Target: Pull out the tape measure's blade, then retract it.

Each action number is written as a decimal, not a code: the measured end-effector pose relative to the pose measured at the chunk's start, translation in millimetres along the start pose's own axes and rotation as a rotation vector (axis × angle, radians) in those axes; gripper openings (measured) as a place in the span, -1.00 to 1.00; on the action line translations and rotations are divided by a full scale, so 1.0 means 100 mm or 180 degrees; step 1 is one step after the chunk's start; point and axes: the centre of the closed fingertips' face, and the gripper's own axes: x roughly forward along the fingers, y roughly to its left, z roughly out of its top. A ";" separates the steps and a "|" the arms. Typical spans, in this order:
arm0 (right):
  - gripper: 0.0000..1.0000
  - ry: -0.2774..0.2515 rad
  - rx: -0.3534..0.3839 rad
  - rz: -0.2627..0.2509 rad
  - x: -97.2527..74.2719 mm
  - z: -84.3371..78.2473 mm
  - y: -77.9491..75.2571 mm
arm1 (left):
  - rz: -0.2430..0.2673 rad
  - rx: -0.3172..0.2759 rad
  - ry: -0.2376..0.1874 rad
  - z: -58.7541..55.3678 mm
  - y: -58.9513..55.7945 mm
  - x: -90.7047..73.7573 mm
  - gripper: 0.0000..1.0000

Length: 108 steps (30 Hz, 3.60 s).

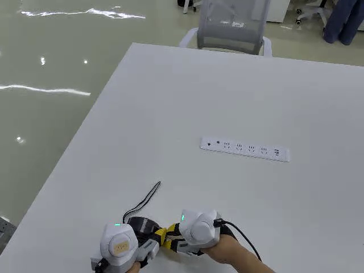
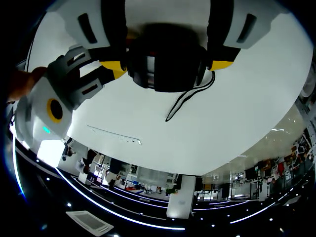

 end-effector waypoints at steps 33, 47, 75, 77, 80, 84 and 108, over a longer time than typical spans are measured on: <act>-0.42 0.0113 0.0079 -0.0220 -0.15 -0.06 -0.03 | -0.0150 0.0425 0.0016 0.16 0.13 -0.23 0.45; -0.15 0.0031 0.0288 -0.0512 -0.57 -0.15 0.01 | -0.0385 0.0856 0.0098 0.10 0.11 -0.40 0.45; 0.49 -0.0125 0.1026 -0.1183 -1.59 -0.51 0.45 | -0.1113 0.1599 0.0211 -0.03 -0.11 -0.82 0.62; 0.51 -0.0127 0.1032 -0.1233 -1.67 -0.55 0.47 | -0.1136 0.1624 0.0206 -0.03 -0.09 -0.84 0.65; 0.55 -0.0139 0.1067 -0.1287 -1.79 -0.61 0.50 | -0.1171 0.1680 0.0201 -0.02 -0.07 -0.87 0.71; 0.61 -0.0145 0.1100 -0.1358 -1.95 -0.70 0.54 | -0.1126 0.1779 0.0247 -0.03 0.00 -0.88 0.73; 0.93 -0.0319 0.1222 -0.1498 -2.41 -0.94 0.84 | -0.1439 0.1739 0.0172 -0.04 0.04 -1.08 0.98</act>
